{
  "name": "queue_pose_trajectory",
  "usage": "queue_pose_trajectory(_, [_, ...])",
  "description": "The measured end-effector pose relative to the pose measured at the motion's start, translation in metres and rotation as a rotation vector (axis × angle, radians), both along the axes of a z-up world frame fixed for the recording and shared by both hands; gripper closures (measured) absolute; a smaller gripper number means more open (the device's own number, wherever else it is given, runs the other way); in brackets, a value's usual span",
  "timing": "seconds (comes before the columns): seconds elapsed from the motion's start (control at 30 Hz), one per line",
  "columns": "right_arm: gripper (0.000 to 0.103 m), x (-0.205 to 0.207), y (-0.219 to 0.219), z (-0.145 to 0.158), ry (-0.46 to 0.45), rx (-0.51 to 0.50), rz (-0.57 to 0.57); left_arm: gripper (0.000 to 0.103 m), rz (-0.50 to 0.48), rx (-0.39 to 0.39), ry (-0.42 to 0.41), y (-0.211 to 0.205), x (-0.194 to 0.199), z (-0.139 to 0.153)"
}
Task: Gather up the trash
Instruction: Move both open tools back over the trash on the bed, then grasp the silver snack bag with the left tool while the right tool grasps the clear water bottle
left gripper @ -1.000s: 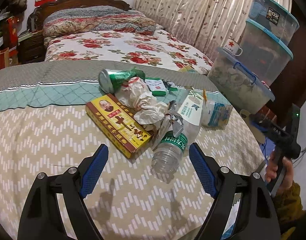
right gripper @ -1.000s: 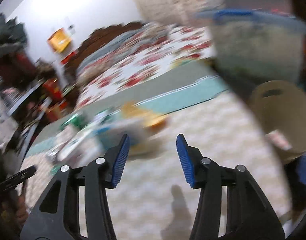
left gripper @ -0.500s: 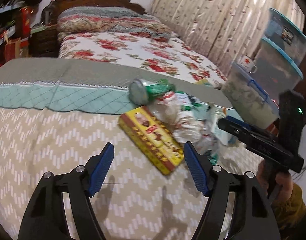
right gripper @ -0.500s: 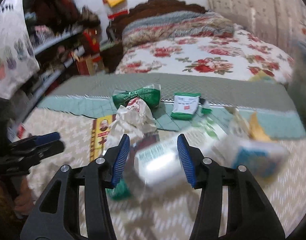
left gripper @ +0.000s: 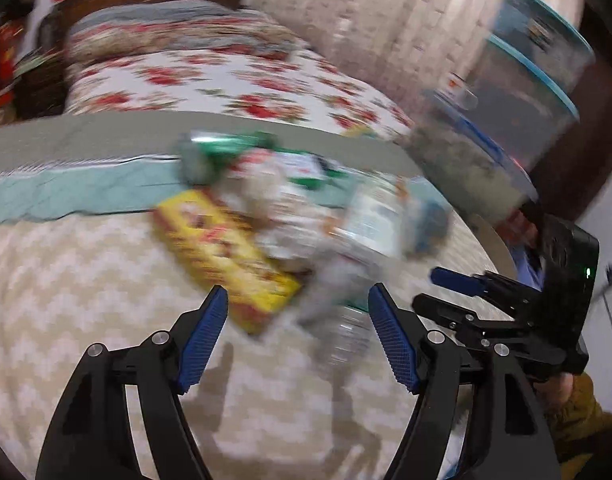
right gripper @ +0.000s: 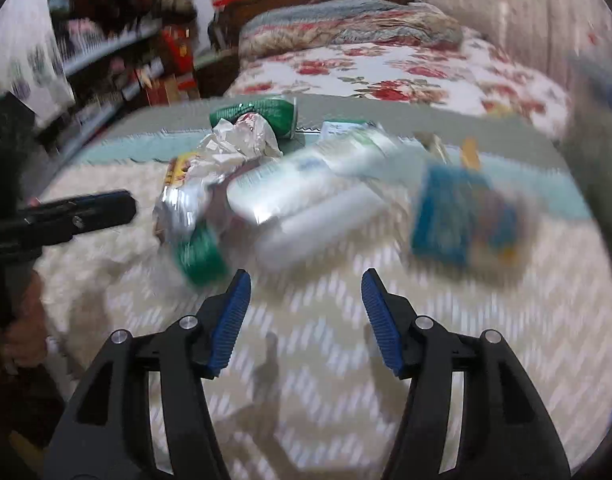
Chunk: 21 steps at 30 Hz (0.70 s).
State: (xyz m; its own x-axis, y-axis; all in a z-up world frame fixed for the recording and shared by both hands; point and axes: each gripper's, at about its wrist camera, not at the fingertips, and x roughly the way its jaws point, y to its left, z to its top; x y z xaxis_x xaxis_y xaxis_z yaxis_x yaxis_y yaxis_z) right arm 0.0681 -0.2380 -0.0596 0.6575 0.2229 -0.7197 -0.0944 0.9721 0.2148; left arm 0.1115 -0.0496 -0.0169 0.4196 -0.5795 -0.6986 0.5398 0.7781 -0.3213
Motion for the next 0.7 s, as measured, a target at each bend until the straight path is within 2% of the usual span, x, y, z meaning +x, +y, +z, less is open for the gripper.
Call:
queue_pose_trajectory(0.13, [0.043, -0.028, -0.024, -0.002, -0.029, 0.095, -0.087, 0.033, -0.065, 0.074, -0.062, -0.035, -0.014, -0.001])
queue_pose_trajectory(0.27, [0.043, -0.033, -0.028, -0.005, -0.039, 0.129, -0.109, 0.033, -0.034, 0.095, -0.067, -0.047, -0.002, -0.005])
queue_pose_trajectory(0.3, [0.043, -0.033, -0.028, -0.005, -0.041, 0.136, -0.106, 0.037, -0.028, 0.095, -0.070, -0.048, 0.001, -0.005])
queue_pose_trajectory(0.37, [0.043, -0.031, -0.025, -0.007, -0.039, 0.147, -0.098, 0.065, -0.044, 0.098, -0.047, -0.054, 0.010, -0.009])
queue_pose_trajectory(0.4, [0.043, -0.028, -0.024, -0.008, -0.034, 0.162, -0.096, 0.087, -0.062, 0.084, -0.021, -0.054, 0.014, -0.010])
queue_pose_trajectory(0.43, [0.043, -0.027, -0.024, -0.009, -0.031, 0.178, -0.096, 0.092, -0.073, 0.047, 0.011, -0.052, 0.017, -0.009])
queue_pose_trajectory(0.53, [0.041, -0.024, -0.022, -0.013, -0.017, 0.233, -0.093, 0.092, -0.100, -0.028, 0.042, -0.043, 0.013, -0.007])
queue_pose_trajectory(0.63, [0.032, -0.021, -0.011, -0.017, -0.004, 0.245, -0.068, 0.092, -0.147, -0.115, 0.151, -0.038, 0.009, -0.016])
queue_pose_trajectory(0.7, [0.029, -0.020, -0.005, -0.019, 0.004, 0.253, -0.055, 0.092, -0.161, -0.131, 0.192, -0.039, 0.004, -0.025])
